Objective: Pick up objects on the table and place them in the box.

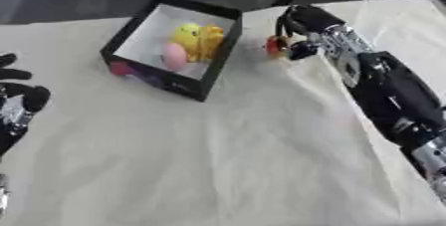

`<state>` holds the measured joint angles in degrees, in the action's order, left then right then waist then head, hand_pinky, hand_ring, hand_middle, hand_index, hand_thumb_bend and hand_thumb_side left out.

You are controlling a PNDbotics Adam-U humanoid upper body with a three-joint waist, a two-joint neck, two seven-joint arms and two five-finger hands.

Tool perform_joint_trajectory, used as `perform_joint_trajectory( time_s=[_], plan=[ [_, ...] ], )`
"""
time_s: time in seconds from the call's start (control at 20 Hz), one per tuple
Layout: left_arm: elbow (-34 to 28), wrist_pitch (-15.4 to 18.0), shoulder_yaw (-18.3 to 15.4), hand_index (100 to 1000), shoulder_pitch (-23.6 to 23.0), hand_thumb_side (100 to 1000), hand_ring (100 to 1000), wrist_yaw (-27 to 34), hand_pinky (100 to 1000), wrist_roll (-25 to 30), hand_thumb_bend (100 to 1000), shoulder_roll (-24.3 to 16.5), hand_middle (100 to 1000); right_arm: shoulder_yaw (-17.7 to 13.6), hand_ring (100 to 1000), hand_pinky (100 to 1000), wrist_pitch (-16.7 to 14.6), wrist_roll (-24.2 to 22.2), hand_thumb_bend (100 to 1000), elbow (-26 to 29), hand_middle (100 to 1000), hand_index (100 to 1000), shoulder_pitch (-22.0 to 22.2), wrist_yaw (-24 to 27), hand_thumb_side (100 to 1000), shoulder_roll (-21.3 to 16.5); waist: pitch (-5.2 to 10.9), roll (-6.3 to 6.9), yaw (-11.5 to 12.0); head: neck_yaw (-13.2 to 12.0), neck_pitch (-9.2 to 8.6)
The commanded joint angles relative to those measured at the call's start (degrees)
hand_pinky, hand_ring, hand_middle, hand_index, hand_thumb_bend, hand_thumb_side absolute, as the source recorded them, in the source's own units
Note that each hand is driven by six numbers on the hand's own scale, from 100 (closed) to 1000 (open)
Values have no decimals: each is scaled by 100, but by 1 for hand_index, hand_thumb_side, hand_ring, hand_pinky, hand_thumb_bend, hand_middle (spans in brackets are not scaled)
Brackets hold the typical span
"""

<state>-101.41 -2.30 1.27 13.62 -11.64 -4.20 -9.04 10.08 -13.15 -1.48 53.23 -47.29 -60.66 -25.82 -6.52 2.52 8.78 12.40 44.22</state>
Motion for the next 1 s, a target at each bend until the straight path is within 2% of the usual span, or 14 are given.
perform_joint_trajectory(
  time_s=[0.05, 0.45, 0.65, 1.0],
  plan=[
    [-110, 6, -48, 817, 34, 650, 517, -34, 734, -29, 970, -110, 577, 7, 669, 791, -5, 186, 100, 302, 373, 260, -119, 118, 100, -176, 194, -25, -5, -15, -10],
    [-119, 15, -39, 817, 35, 650, 516, -32, 733, -22, 973, -104, 577, 111, 673, 797, -26, 108, 100, 748, 372, 256, -321, 541, 100, -239, 211, -33, 26, 7, -10],
    [-119, 19, -15, 817, 50, 650, 516, -24, 733, -2, 973, -90, 577, 170, 673, 800, -27, -150, 100, 814, 367, 251, -516, 1067, 100, -157, 206, -35, 74, 56, -10],
    [-136, 48, 57, 816, 144, 650, 515, 0, 733, 62, 974, -26, 577, 263, 675, 806, -19, -431, 100, 769, 367, 248, -841, 1541, 100, 155, 158, -47, 295, 352, -10]
  ],
)
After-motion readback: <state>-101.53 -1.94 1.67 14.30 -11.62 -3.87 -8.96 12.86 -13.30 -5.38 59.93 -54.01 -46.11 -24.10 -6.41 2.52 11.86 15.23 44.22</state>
